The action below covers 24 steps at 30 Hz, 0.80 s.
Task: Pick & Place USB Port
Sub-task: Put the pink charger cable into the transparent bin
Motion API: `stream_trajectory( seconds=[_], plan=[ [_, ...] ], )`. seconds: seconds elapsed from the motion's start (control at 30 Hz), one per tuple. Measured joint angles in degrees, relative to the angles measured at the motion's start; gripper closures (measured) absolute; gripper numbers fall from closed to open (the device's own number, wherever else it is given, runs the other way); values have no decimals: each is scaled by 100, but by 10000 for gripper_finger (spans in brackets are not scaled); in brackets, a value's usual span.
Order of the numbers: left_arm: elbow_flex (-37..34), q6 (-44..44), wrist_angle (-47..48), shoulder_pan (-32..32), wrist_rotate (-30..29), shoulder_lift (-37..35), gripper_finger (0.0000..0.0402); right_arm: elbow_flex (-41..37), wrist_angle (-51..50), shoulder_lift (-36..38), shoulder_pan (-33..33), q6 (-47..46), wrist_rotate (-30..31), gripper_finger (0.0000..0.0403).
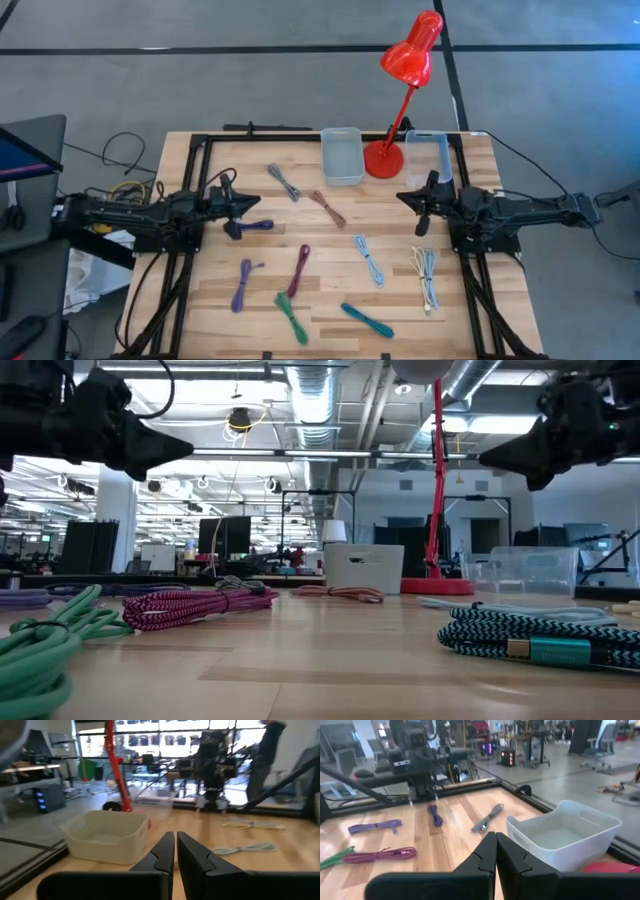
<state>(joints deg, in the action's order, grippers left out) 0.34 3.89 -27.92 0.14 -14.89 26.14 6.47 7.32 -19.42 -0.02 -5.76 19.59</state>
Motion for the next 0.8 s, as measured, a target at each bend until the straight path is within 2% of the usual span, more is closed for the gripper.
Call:
stream_trajectory(
  seconds=[0.2, 0.47, 0.63, 0.8],
  plan=[
    [0, 349, -559, 0, -186, 436, 380, 309, 707, -1356, 102, -122, 4, 403],
    [0, 358, -610, 0, -213, 436, 380, 1374, 706, -3391, 397, -504, 359, 403],
    [0, 358, -626, 0, -313, 434, 380, 2091, 682, -4551, 456, -494, 335, 403],
    [0, 358, -636, -2, -313, 436, 380, 2463, 646, -5530, 449, -619, 329, 400]
  ],
)
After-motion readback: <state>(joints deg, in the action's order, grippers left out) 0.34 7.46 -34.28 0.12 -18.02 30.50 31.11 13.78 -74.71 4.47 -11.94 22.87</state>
